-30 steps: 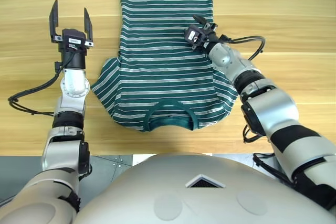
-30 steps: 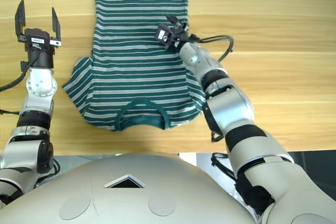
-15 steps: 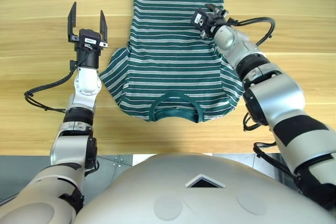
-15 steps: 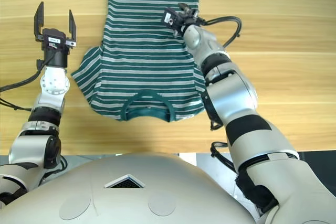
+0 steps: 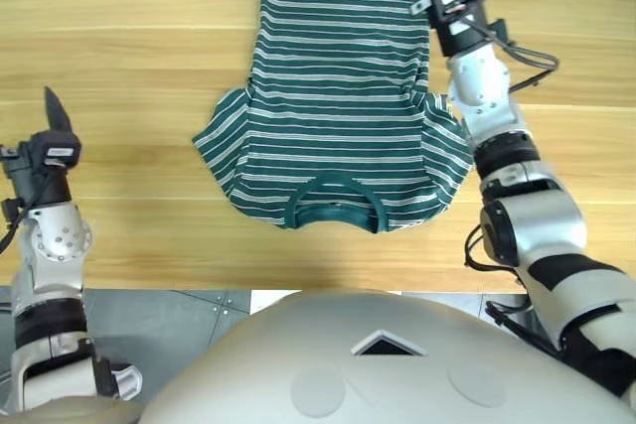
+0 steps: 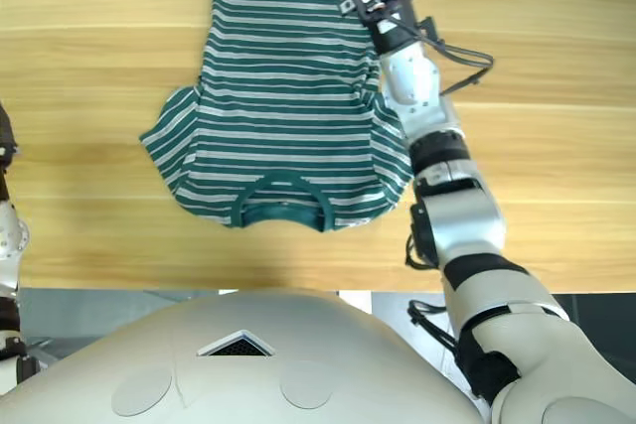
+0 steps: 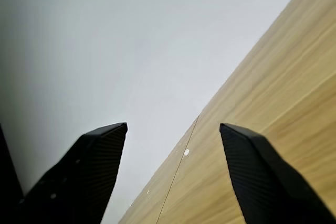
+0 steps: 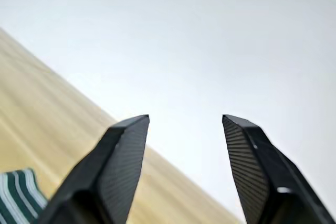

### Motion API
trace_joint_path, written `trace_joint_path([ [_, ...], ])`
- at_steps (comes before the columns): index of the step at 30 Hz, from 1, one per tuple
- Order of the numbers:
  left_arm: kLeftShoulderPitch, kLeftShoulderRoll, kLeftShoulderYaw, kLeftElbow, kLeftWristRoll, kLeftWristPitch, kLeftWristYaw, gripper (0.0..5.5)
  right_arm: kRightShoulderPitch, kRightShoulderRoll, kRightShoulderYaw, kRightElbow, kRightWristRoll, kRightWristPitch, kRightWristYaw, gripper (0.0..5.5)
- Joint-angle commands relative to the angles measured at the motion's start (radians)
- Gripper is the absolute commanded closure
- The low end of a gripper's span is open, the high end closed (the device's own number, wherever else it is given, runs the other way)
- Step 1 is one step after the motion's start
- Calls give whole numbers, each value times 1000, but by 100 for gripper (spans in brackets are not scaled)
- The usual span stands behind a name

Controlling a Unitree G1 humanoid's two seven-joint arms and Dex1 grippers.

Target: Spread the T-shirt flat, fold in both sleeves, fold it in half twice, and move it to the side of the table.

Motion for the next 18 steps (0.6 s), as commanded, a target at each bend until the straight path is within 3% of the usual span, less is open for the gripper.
trace_joint_path([
  [1,205,66,-88,-242,52,72,-267,222,3,-81,-71,-122,-7,84,-17,293],
  [4,379,105,-126,-420,78,135,-473,222,-36,-104,-101,-101,-35,142,-70,293],
  [7,380,131,-209,-438,117,200,-622,222,-12,-134,-127,-142,-44,160,-94,293],
  [18,187,122,-304,-407,194,347,-662,222,-17,-169,-129,-116,-59,168,-105,293],
])
